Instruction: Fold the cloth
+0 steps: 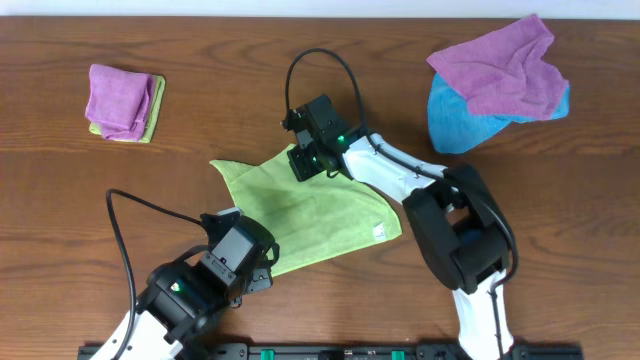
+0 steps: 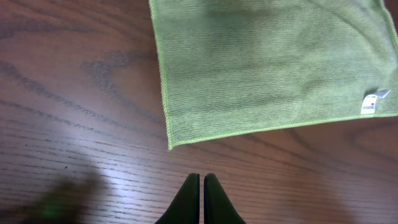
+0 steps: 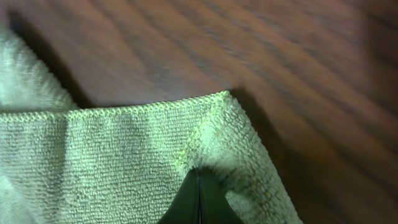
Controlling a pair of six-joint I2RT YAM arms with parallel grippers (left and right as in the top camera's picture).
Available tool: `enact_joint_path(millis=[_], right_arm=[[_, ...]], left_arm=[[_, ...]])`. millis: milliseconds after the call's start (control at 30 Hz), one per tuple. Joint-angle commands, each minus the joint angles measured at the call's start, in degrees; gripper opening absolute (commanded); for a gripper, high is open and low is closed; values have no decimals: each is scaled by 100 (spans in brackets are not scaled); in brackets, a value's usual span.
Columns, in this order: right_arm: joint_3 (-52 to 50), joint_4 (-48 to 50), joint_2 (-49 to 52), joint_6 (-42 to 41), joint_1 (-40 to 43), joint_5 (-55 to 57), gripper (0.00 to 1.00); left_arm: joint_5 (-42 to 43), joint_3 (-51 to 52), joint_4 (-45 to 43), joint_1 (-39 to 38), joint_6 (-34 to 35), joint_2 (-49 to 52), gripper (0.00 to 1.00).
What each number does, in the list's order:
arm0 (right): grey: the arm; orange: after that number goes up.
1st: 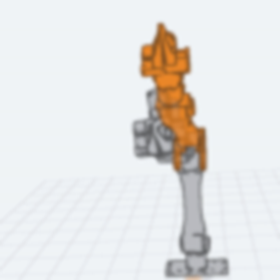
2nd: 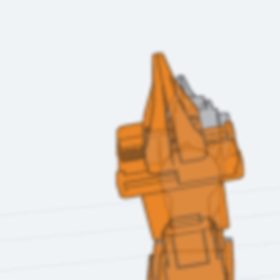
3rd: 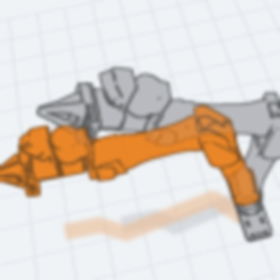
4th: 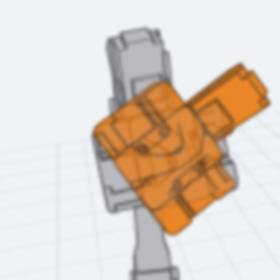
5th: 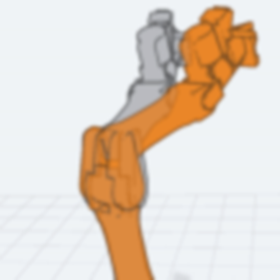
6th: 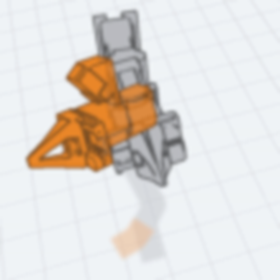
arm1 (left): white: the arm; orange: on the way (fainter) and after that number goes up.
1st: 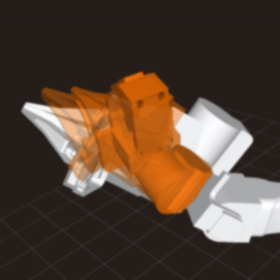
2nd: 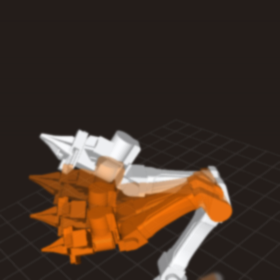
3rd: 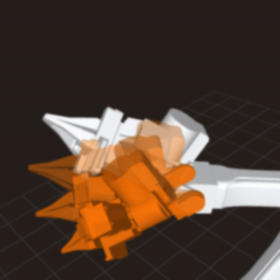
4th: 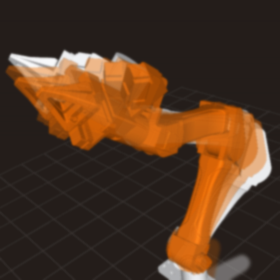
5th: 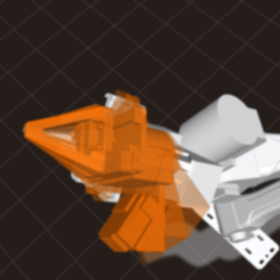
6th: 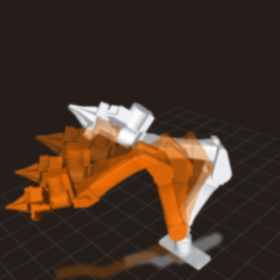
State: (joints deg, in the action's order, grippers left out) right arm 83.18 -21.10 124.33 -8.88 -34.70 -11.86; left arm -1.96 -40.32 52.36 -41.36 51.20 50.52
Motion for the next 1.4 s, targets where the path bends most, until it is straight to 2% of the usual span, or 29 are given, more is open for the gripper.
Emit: enact_joint_path(millis=[0,333,600,867,1167,1367], right_arm=[[-24,-221,149,-238,286,824,1],[-24,-863,146,-396,1178,911,1],[-24,-1397,146,-551,1679,1045,1],[-22,-1727,33,-584,1860,1038,1],[-22,-1764,-63,-566,1853,1001,1],[-22,-1799,-70,-564,1853,992,1]], left_arm=[[-155,-66,50,-13,-20,-2,6],[-214,79,52,-13,-15,74,6],[-317,79,-63,-13,-11,610,6],[-621,79,-774,-13,-13,1593,6],[-702,79,-1971,-15,-15,3047,6],[-769,79,-2308,-20,55,3703,6]])
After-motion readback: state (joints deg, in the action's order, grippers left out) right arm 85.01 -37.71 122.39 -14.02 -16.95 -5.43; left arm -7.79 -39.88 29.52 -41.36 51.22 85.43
